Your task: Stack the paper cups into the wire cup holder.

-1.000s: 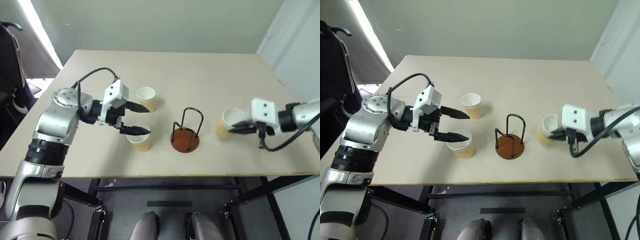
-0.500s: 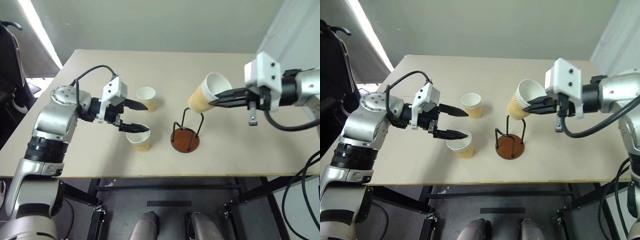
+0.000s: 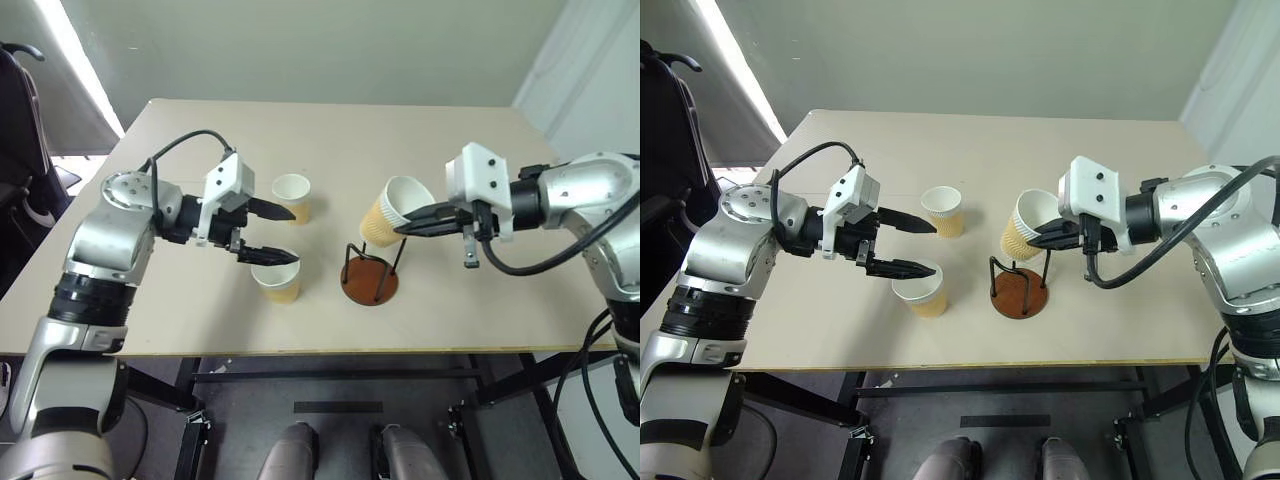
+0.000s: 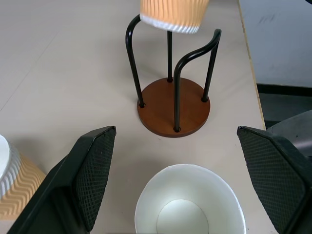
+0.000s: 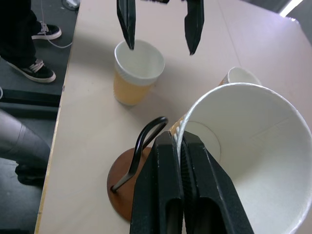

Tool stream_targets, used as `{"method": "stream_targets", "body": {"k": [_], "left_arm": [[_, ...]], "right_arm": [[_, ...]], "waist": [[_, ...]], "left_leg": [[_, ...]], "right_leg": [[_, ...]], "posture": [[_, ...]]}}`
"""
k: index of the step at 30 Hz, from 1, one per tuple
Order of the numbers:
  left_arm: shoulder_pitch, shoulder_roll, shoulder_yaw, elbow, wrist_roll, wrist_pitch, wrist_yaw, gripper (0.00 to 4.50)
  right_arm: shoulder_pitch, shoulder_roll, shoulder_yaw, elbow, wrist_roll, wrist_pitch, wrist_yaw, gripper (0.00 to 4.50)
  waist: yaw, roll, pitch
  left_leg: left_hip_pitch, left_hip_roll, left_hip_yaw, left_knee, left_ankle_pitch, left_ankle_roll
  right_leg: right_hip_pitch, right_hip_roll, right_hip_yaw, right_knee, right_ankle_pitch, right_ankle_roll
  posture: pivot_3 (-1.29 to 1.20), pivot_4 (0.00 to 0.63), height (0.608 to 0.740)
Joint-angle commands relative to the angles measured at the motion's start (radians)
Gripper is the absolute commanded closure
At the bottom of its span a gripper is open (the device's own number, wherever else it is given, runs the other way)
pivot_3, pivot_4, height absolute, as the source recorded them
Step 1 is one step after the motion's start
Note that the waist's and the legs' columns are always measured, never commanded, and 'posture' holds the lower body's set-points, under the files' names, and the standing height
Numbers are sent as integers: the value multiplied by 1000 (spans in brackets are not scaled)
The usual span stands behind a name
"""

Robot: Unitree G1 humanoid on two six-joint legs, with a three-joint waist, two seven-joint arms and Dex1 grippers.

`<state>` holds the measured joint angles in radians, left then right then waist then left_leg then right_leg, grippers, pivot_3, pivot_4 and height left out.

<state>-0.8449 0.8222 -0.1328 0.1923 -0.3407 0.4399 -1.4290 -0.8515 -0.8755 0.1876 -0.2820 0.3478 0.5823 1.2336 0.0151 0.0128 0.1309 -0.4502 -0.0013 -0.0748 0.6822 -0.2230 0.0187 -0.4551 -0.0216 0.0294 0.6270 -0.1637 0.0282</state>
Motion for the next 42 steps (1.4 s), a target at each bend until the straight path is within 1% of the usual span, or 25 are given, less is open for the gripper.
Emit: {"method": "stream_targets", "body": {"k": [1,6,9,14,18,26,30,33,37,42], "left_arm": [[-6,15,35,-37,-6,0,9,208],[-7,15,33,-34,-3,-4,10,208],[-6,13,31,-33,-3,-6,14,208],[-5,11,29,-32,-4,-8,15,208],[-6,10,29,-26,-2,-12,16,208],[-15,16,24,-13,18,-31,21,208],[-34,43,15,-4,55,-72,2,208],[-30,93,-13,25,130,-170,-29,208],[-18,119,-4,-19,101,-141,-94,208],[-18,144,-8,-77,94,-136,-163,208]], "right_arm": [[1,7,10,-10,-27,-35,-5,4490],[7,20,20,-12,-48,-46,-13,4490],[6,37,11,-18,-36,-28,-23,3905],[6,46,1,-20,-34,-17,-34,2220],[5,54,-8,-17,-35,-19,-57,756],[-29,75,-60,-11,8,30,-97,756],[-52,76,-143,-33,117,125,-103,756],[-59,39,-209,-74,219,199,-81,756],[-38,-3,-235,-100,277,239,-74,756],[-26,-25,-234,-108,302,246,-84,756]], "waist": [[0,0,0],[0,0,0],[0,0,0],[0,0,0],[0,0,0],[0,0,0],[0,0,0],[0,0,0],[0,0,0],[-1,0,0]], "left_leg": [[0,0,0,0,0,0],[0,0,0,0,0,0],[0,0,0,0,0,0],[0,0,0,0,0,0],[0,0,0,0,0,0],[0,0,0,0,0,0],[0,0,0,0,0,0],[-1,0,0,0,0,0],[-1,0,0,-1,0,0],[-1,0,0,-1,0,0]], "right_leg": [[0,0,0,0,0,0],[0,0,0,0,0,0],[0,0,0,0,0,0],[0,0,0,0,0,0],[0,0,0,0,0,0],[0,0,0,0,0,0],[0,0,0,0,0,0],[-1,0,0,0,0,-1],[-1,0,0,0,-1,-2],[-2,0,0,0,-1,-2]], "posture": [[0,150,740],[0,150,740],[0,150,740],[0,150,740],[0,150,740],[0,150,740],[0,150,740],[0,150,740],[0,150,740],[0,150,740]]}}
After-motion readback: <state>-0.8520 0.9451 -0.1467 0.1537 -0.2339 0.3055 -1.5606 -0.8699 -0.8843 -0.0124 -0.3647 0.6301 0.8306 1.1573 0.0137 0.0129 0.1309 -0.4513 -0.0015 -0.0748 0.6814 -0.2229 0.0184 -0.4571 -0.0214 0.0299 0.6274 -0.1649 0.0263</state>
